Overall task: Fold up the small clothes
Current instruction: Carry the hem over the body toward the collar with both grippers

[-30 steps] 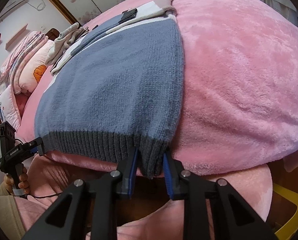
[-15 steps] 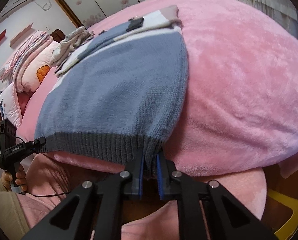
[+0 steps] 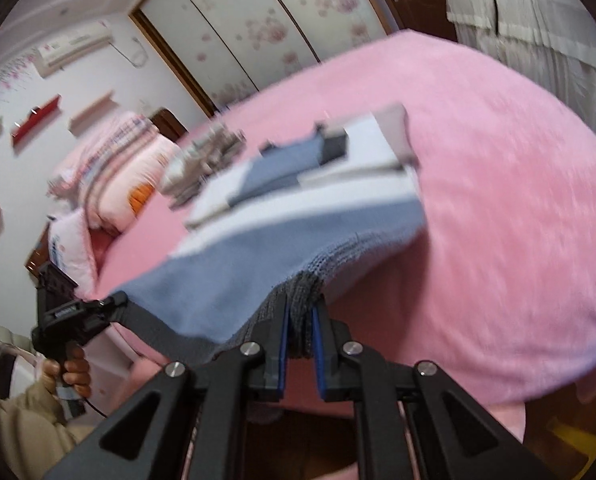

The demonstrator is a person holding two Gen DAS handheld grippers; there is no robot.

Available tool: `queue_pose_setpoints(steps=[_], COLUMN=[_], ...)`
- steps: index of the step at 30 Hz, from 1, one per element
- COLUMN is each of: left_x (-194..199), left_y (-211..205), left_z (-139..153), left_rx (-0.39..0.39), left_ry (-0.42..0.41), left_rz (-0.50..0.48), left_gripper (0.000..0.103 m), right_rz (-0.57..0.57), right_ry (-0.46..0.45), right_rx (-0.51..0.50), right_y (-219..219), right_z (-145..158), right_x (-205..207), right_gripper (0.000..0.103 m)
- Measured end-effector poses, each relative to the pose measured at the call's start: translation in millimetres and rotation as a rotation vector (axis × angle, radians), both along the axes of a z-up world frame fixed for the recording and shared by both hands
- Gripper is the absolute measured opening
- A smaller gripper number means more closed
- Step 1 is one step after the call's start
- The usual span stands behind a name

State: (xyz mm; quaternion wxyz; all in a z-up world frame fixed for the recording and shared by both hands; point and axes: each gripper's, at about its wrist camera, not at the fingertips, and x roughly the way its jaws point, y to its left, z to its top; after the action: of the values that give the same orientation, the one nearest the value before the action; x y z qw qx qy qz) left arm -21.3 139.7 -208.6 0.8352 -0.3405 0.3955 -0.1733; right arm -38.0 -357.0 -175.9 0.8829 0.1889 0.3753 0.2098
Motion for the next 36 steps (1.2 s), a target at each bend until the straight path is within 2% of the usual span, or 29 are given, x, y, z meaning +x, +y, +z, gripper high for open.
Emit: queue_pose_setpoints(steps=[4, 9, 14, 20, 25, 30, 36], left_x=[30.7, 89.2, 168.0, 249.6, 305.0, 331.4, 350.4], left_y=[8.7, 14.3, 12.3, 6.7, 8.2, 8.2, 1.3], left_z=[17.6, 35.0, 45.2, 29.8, -14.0, -53.9, -67.2], left_rx=[-0.058, -0.045, 0.001, 0.058, 0.085, 0.098, 0.122], left_ry=[0.005, -0.001, 0.001, 0.044, 0.137, 0.212, 0.202], left_rz=[0.104, 0.185, 0.211, 0.224, 0.251, 0.281, 0.272], left_gripper=[0.013, 0.013, 0.013, 0.013, 0.013, 0.013, 0.013], right_rz=[-0.026, -0.077, -0.120, -0.167, -0.202, -0.215, -0.232], right_ry=[-0.043, -0.069, -0.058, -0.007, 0.091, 0.158, 0.179], right_rx=[0.056, 0.024, 0.027, 0.012, 0.002, -0.050, -0.073], right_y=[-0.4, -0.5, -1.5, 2.1, 5.0, 11.8, 12.2], right_z=[33.1, 63.1, 72.7, 52.4, 12.9, -23.0, -39.4], right_x=[29.6, 81.9, 148.2, 226.5, 284.5, 319.2, 342.8], right_gripper=[0.010, 0.010, 0.010, 0.010, 0.010, 0.010, 0.010])
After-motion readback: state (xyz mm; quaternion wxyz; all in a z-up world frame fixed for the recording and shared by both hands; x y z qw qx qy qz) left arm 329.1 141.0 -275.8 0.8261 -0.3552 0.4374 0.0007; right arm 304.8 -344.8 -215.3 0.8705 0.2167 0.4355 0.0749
